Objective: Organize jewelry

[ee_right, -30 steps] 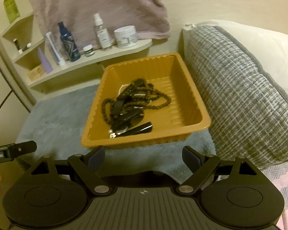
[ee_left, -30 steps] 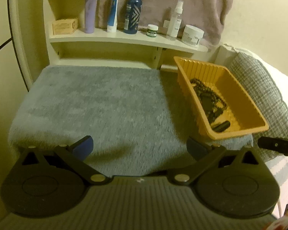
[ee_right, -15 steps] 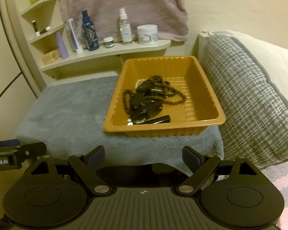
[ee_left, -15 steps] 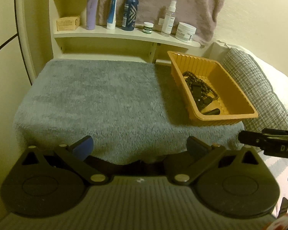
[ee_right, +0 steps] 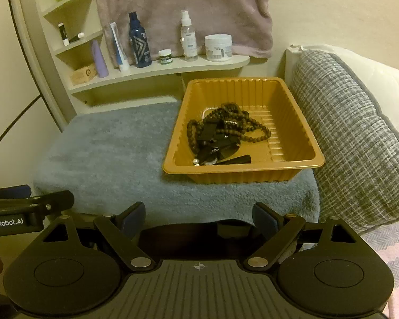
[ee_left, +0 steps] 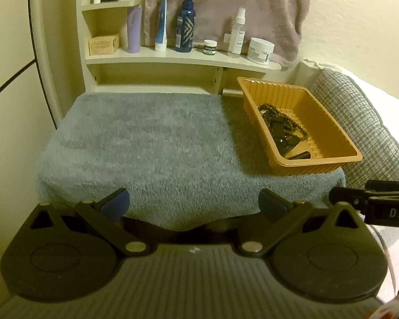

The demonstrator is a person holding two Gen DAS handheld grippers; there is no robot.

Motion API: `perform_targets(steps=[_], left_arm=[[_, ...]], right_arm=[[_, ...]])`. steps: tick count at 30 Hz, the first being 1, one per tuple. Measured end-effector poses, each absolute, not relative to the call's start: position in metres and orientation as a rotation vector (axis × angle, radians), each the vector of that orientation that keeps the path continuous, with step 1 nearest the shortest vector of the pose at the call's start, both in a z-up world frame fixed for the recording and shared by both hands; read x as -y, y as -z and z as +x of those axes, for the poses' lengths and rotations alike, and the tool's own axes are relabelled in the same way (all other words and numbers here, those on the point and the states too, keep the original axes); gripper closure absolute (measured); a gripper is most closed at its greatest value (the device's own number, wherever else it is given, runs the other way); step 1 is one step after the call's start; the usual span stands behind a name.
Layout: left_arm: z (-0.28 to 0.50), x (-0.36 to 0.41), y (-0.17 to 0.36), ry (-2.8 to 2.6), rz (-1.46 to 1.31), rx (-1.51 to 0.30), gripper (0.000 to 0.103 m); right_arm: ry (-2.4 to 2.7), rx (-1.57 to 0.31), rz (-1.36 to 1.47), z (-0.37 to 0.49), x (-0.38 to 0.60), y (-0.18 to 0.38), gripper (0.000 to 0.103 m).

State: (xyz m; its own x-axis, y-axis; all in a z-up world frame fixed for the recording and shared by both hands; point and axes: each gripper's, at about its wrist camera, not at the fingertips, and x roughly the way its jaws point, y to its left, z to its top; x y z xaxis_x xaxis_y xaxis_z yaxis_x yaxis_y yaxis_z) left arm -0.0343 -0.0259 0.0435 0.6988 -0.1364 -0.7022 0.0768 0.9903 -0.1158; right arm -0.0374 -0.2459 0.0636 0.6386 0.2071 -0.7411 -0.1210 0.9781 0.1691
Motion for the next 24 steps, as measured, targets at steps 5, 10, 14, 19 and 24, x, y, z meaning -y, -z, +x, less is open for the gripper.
perform_targets(steps=[5, 10, 14, 19, 24], left_arm=[[-0.0347, 0.0262, -0.0444, 0.113, -0.075, -0.785, 0.001], [-0.0349, 0.0265, -0.0446, 0.114, -0.073, -0.782, 0.001], [-0.0350, 0.0266, -0.0451, 0.118, -0.068, -0.781, 0.001], [-0.0348, 0.0262, -0.0450, 0.119, -0.067, -0.781, 0.001], [-0.0349, 0.0266, -0.0451, 0.119, -0.066, -0.781, 0.001]], right_arm=[[-0.189, -0.853, 0.118, -0.0390, 0.2460, -0.0642, 0.016], [-0.192, -0.854, 0.123, -0.0397, 0.2451, -0.0645, 0.016], [-0.189, -0.850, 0.126, -0.0401, 0.2459, -0.0650, 0.016], [-0.194, -0.850, 0.126, -0.0404, 0.2449, -0.0651, 0.016], [-0.195, -0.849, 0.126, -0.0402, 0.2448, -0.0653, 0.016]])
